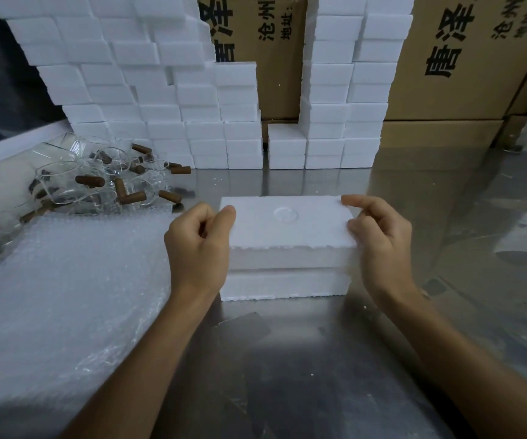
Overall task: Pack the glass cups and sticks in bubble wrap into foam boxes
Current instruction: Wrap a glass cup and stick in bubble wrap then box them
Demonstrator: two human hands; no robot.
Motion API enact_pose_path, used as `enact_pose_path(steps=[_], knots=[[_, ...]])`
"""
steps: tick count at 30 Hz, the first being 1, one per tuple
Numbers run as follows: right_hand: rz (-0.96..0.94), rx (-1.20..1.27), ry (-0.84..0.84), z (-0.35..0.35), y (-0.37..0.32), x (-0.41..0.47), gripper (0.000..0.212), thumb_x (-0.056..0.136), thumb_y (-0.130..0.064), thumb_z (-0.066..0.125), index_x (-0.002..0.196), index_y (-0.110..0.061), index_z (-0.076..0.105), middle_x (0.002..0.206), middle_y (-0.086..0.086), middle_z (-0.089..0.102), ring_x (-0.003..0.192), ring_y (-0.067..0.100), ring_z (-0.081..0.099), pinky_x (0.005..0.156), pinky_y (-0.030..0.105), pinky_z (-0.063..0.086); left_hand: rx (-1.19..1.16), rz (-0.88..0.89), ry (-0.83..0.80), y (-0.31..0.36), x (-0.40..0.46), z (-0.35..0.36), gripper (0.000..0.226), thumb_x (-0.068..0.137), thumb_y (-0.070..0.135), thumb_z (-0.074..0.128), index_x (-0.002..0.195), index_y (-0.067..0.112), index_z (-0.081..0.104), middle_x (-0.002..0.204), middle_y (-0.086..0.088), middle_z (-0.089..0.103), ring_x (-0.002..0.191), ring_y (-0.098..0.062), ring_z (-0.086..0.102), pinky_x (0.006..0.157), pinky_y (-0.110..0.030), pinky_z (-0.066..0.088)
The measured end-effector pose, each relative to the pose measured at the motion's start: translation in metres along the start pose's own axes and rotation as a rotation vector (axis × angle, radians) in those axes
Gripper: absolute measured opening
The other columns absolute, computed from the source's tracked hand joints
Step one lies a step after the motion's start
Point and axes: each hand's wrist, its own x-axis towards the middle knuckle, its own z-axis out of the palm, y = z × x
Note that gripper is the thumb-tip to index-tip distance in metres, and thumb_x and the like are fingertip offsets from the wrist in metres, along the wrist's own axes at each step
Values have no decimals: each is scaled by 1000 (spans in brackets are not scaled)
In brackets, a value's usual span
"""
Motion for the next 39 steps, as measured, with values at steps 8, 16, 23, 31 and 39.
enact_pose_path(steps=[8,16,23,31,39], knots=[[109,-140,-79,-3,15,1,35,77,-23,49,104,-20,71,73,14,56,66,8,48,62,26,41,174,-93,9,-15,0,3,18,87,9,61,79,18,48,47,12,41,47,-4,39,45,-11,33],[259,-142,-219,3,20,-5,41,81,-48,44,120,-37,50,110,-15,56,93,-7,53,77,24,39,418,-65,22,-17,0,3,8,91,29,61,97,28,56,80,18,56,72,-3,54,59,-19,41],[234,-237,-343,1,17,-4,27,101,-42,44,128,-42,42,120,-28,51,107,-7,51,92,27,38,243,-276,31,-20,2,3,8,93,35,59,100,38,60,73,16,59,62,6,57,48,-11,40],[209,-260,-326,-1,11,-2,40,82,-48,43,120,-35,46,122,-14,56,98,-3,54,75,22,40,207,-193,37,-22,-4,5,12,95,23,56,104,30,62,67,8,57,57,13,52,49,-4,40],[203,-313,-365,-1,19,-1,25,103,-42,40,127,-46,39,117,-28,49,103,-13,47,81,17,35,179,-249,94,-22,-3,5,6,94,32,60,92,31,65,63,13,60,55,18,52,43,-2,38]])
